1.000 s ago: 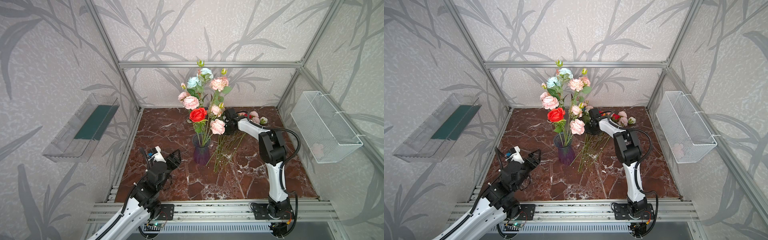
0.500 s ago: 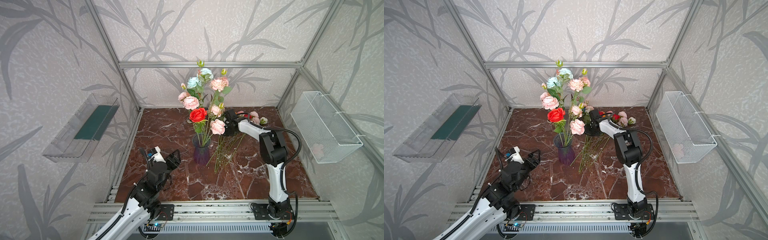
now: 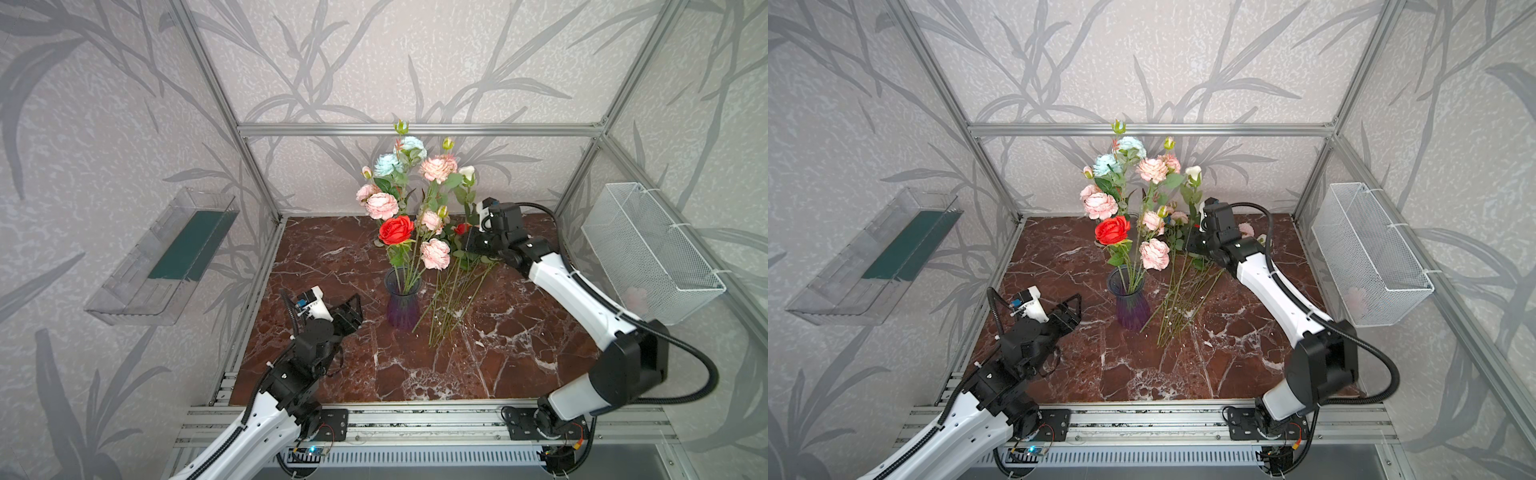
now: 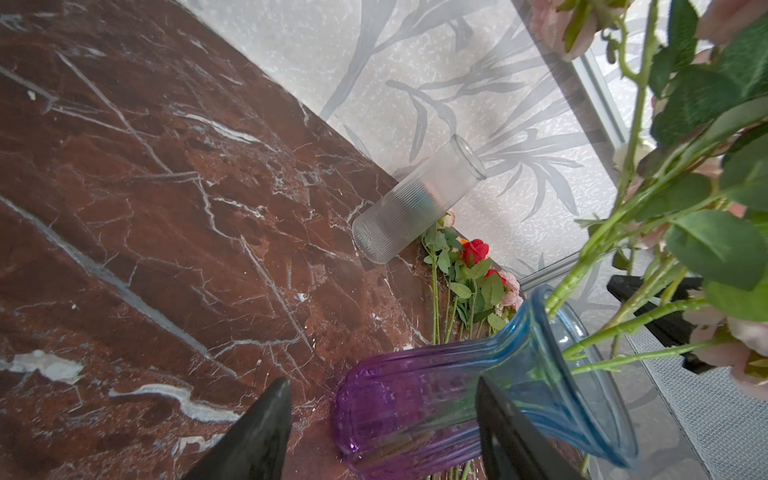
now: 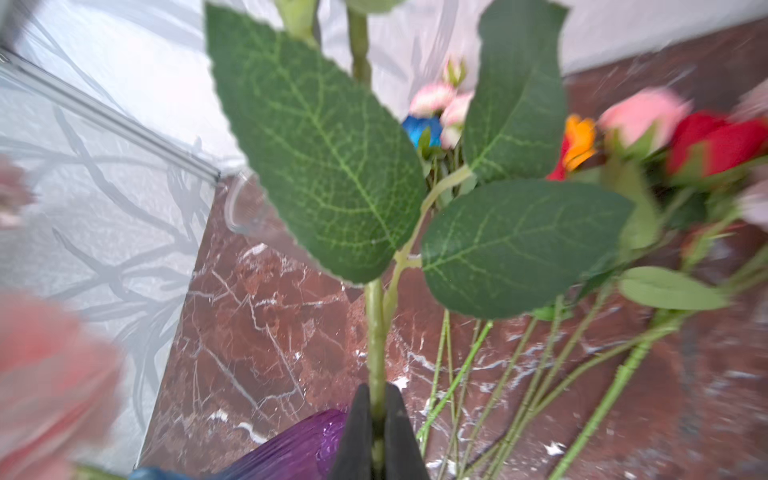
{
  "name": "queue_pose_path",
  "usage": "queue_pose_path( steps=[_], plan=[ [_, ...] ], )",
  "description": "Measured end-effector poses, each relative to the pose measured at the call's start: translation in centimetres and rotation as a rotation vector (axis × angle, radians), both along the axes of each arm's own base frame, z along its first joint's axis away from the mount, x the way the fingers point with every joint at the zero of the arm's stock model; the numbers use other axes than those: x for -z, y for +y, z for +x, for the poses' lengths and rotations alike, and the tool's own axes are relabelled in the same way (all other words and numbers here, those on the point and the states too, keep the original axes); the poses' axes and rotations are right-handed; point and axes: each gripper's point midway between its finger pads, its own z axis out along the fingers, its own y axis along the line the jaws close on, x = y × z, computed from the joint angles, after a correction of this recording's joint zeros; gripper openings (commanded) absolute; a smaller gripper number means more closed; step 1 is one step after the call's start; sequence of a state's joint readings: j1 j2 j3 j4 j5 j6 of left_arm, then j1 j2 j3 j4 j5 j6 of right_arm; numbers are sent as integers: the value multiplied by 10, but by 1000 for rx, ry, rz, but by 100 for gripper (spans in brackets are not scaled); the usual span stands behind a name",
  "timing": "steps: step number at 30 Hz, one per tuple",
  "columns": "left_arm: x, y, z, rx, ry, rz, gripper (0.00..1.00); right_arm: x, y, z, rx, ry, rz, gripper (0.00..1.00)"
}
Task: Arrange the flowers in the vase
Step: 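Close the right gripper on the white rose and lift it high, then lower the white rose into the vase and open the right gripper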
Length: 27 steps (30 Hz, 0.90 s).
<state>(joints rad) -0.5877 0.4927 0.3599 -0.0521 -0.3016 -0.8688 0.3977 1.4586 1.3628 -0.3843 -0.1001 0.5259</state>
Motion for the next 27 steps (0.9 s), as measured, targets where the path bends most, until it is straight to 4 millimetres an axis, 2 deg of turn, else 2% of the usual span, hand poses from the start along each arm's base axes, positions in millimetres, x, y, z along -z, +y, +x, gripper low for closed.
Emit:
queue_pose_path(
  steps=[2,5,7,9,12,16,18,20,23,27],
  plan=[
    [-10,2,0,-4,-26,14,71,-30,-13,-17,25,-101,-19,0],
    [-26,6,1,-19,-64,31,71,-95,-22,-49,34,-324,-18,0],
    [-36,10,1,-34,-88,45,71,-137,-21,-75,18,-476,0,0],
    [-46,15,0,-51,-115,59,71,-177,-11,-100,-23,-617,29,0],
    [-64,21,-2,-73,-149,75,71,-224,8,-127,-86,-766,68,0],
    [-85,29,-8,-94,-195,83,71,-268,41,-138,-157,-890,114,0],
    [-91,33,-12,-102,-217,75,71,-277,57,-131,-173,-912,119,0],
    [-93,35,-15,-106,-224,74,71,-275,76,-118,-193,-910,107,0],
    [-91,39,-18,-114,-219,80,71,-251,103,-95,-217,-867,69,0],
    [-91,45,-24,-127,-222,80,71,-208,128,-73,-246,-778,29,0]
  ],
)
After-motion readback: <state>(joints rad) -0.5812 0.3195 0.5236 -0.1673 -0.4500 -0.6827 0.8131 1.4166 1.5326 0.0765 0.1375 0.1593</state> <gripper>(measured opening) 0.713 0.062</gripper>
